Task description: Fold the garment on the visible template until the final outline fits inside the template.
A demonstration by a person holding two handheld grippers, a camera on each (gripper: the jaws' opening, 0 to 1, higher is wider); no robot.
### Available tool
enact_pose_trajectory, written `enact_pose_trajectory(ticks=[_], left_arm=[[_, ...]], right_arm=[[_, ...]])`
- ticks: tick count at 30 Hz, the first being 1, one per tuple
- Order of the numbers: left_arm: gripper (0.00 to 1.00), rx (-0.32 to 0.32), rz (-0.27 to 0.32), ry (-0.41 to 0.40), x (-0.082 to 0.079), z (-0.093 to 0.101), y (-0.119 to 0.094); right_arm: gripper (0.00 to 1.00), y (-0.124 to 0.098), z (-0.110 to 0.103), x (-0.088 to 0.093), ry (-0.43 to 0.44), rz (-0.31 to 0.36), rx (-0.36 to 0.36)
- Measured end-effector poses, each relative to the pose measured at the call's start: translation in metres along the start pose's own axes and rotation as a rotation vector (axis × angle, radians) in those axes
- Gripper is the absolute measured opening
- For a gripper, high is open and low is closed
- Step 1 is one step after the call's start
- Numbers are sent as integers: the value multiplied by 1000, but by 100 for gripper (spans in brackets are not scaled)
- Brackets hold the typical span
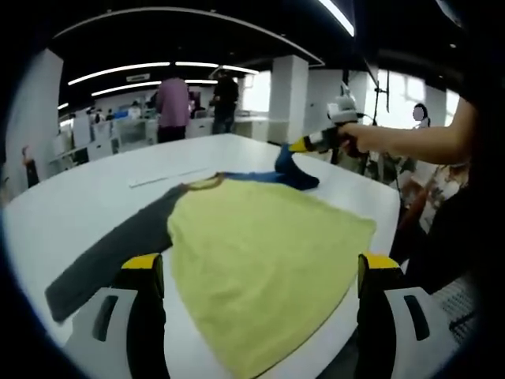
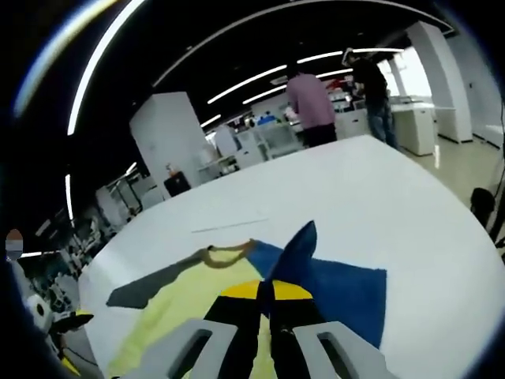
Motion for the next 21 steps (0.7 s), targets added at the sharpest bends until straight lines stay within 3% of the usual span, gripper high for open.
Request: enact_pose_trajectory(ticks=[21], left_arm=[[99, 2, -4, 20, -1, 2, -1]], right_arm=[[0, 25, -37, -1, 16, 1, -62]])
Point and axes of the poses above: the point that each gripper's makers call its tool centre point, and the gripper's own axes: y roughly forward along the fingers, z roughly to its right, x roughly out of its underside, the point moved 7 cm from there along -y, roughly backward along the fingers, and after that the axes turned 6 degrees about z, right-handed, at the moved point
